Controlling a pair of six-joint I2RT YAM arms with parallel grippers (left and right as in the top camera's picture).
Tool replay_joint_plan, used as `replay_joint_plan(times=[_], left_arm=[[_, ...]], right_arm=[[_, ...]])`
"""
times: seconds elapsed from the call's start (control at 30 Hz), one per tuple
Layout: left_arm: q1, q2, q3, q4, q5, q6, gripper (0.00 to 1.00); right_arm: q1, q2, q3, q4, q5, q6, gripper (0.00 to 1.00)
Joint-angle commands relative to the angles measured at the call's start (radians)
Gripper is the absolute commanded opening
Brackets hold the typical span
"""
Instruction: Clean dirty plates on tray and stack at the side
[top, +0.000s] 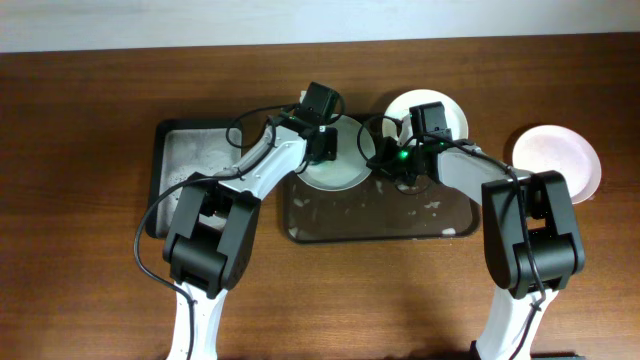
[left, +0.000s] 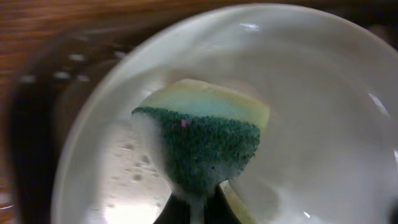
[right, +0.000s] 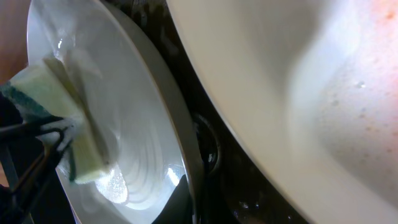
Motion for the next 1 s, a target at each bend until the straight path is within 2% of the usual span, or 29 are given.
replay_joint_plan(times=[0.0, 0.07, 0.2, 0.3, 0.4, 0.5, 0.7, 0.83, 0.97], left_arm=[[0.005, 0.040, -0.017, -0.072, -0.109, -0.025, 0.01], [0.000, 0.040, -0.017, -0.144, -0.077, -0.025, 0.01], [-0.002, 0.040, -0.017, -0.235, 0.103, -0.002, 0.01], [-0.002, 0.040, -0.017, -0.231, 0.311, 0.090, 0.01], [-0.002, 0.040, -0.017, -0.184, 0.378, 0.119, 0.01], [0.003, 0.040, -0.017, -0.110, 0.324, 0.106, 0.01], [0.003, 0.040, -0.017, -0.010, -0.001, -0.038, 0.01], [0.003, 0.040, -0.017, 0.018, -0.106, -0.040, 0.01], [0.002, 0.040, -0.017, -0.023, -0.148, -0.048, 0.01]], right_arm=[[0.002, 0.023, -0.018, -0.022, 0.035, -0.011, 0.04], [0.002, 0.023, -0.018, -0.022, 0.035, -0.011, 0.04], [0.002, 0.023, -0.018, -0.023, 0.034, -0.011, 0.04], [0.002, 0.023, -0.018, -0.023, 0.034, -0.011, 0.04], [0.002, 0.023, -0.018, -0.024, 0.034, -0.011, 0.04], [0.002, 0.023, -0.018, -0.023, 0.034, -0.011, 0.04], [0.002, 0.023, -0.018, -0.023, 0.034, -0.011, 0.04], [0.002, 0.023, -0.018, -0.023, 0.034, -0.011, 0.04], [0.002, 0.023, -0.018, -0.023, 0.034, -0.011, 0.04]])
